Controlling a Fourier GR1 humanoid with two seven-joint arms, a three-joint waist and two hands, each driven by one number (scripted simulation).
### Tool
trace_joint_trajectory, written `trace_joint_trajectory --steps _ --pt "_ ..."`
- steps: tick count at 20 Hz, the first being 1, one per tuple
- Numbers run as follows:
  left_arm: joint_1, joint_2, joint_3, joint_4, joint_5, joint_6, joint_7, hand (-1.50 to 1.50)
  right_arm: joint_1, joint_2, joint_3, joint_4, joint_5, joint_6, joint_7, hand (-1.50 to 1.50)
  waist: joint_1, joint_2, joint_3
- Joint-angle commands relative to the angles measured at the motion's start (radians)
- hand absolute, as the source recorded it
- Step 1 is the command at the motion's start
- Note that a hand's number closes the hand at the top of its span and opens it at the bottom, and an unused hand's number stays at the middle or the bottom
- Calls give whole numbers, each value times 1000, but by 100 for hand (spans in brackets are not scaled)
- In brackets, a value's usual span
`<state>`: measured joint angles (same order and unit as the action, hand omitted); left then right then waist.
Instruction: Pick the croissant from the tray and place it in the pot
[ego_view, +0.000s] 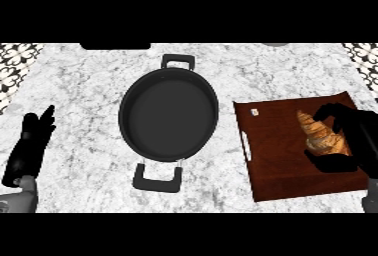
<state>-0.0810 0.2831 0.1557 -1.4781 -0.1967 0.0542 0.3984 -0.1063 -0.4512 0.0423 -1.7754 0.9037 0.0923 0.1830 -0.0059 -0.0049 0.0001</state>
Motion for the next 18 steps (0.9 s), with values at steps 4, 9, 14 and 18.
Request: trace_joint_trajectory --steps 4,9,14,18 --pt "-36 24 36 47 11 -5 -6 0 -25 78 -47 -315 -195 -26 -57 150 -22 -2 -1" --pt "6 -27 -7 -1 -14 11 -26 0 -208 83 -28 -415 -156 81 140 150 8 3 -1" --pt "-54 23 40 53 21 -34 -25 0 -470 137 96 -412 -171 236 380 150 15 4 -2" --pt "-37 0 8 38 -14 -16 -12 0 -645 224 172 -377 -195 336 572 150 16 2 -3"
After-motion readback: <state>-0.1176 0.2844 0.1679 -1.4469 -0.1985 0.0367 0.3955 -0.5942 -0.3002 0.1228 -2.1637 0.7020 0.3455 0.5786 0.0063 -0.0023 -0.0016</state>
